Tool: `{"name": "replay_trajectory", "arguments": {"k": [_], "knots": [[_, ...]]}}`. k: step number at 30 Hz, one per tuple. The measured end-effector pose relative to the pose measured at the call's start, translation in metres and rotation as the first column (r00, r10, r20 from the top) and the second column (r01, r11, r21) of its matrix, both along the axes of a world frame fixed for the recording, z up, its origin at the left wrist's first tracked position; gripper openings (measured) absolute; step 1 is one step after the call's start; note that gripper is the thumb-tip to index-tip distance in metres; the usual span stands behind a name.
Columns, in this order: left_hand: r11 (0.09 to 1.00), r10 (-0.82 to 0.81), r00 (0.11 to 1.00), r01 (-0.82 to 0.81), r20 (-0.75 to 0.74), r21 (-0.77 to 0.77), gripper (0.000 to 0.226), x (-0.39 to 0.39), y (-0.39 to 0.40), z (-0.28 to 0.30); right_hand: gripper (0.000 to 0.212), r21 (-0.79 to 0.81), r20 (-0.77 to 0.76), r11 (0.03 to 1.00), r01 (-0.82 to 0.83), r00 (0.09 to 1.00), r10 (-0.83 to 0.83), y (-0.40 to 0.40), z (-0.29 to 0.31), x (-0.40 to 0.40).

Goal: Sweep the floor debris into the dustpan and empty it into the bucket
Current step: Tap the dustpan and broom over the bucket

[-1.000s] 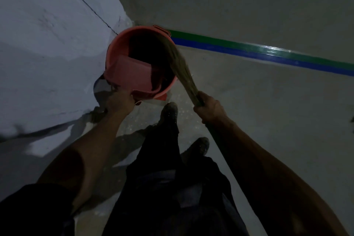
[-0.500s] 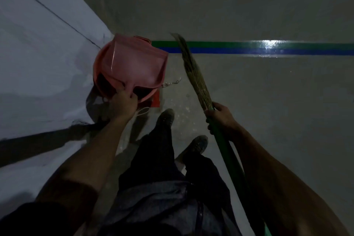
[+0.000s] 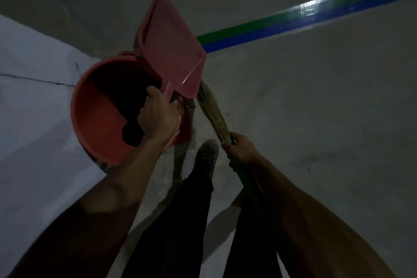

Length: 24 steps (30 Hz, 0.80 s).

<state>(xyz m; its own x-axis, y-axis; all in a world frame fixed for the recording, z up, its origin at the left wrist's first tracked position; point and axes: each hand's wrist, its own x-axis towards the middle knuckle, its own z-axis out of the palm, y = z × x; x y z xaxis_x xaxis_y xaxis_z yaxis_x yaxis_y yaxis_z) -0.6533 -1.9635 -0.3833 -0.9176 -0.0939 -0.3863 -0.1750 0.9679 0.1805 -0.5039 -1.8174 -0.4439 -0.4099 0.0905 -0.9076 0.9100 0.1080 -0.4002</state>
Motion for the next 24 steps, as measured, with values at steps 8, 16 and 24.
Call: {"name": "replay_trajectory", "arguments": {"k": [8, 16, 24], "knots": [[0.985, -0.168, 0.984, 0.17, 0.052, -0.034, 0.039, -0.014, 0.032, -0.068, 0.033, -0.031, 0.127, 0.997, -0.068, 0.989, 0.071, -0.015, -0.085, 0.017], [0.967, -0.239, 0.955, 0.251, 0.178, -0.048, 0.044, 0.002, 0.062, -0.085, 0.027, 0.194, 0.176, 0.94, 0.282, 0.932, -0.316, 0.065, -0.086, 0.071], [0.95, -0.303, 0.886, 0.311, 0.351, 0.035, 0.052, 0.023, 0.095, -0.082, 0.024, 0.218, -0.111, 0.851, 0.478, 0.879, -0.465, 0.11, -0.025, 0.117]]}}
